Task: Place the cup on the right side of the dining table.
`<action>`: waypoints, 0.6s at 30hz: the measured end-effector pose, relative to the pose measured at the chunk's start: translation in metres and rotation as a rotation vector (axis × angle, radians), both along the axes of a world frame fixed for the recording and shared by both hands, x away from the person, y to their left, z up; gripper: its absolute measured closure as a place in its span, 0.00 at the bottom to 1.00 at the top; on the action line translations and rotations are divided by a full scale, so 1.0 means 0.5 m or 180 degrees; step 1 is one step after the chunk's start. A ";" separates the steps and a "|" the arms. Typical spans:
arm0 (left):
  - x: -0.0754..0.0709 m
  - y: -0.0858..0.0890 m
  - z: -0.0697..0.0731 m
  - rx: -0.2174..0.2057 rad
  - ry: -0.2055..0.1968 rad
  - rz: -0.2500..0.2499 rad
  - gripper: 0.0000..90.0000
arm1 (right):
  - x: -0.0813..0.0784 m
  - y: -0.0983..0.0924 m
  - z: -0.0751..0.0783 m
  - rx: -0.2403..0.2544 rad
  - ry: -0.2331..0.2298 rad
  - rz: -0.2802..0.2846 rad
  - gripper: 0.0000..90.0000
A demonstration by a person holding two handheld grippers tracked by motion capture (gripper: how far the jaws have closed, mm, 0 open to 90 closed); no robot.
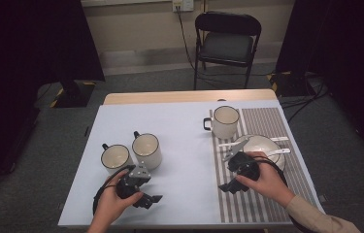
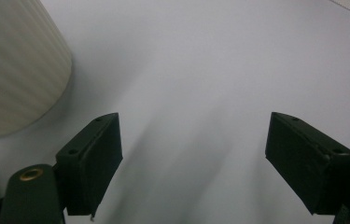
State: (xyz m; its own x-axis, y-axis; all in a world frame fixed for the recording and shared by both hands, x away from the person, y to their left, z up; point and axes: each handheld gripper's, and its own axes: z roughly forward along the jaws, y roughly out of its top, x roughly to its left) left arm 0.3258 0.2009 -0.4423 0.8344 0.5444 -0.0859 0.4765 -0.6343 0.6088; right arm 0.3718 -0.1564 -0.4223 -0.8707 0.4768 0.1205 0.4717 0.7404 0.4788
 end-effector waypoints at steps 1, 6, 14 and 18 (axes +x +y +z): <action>-0.001 0.002 -0.001 -0.0002 -0.0001 0.0006 0.20 | -0.002 -0.003 -0.002 -0.0005 0.0013 0.0010 0.18; -0.004 0.011 -0.005 0.0029 -0.0005 0.0025 0.20 | -0.005 -0.007 -0.004 0.0001 0.0011 0.0005 0.18; -0.011 0.025 -0.006 0.0023 -0.0002 0.0048 0.20 | -0.012 -0.011 -0.009 -0.0021 0.0017 0.0002 0.18; -0.015 0.031 -0.008 0.0023 -0.0005 0.0052 0.20 | -0.015 -0.014 -0.013 -0.0005 0.0035 -0.0002 0.18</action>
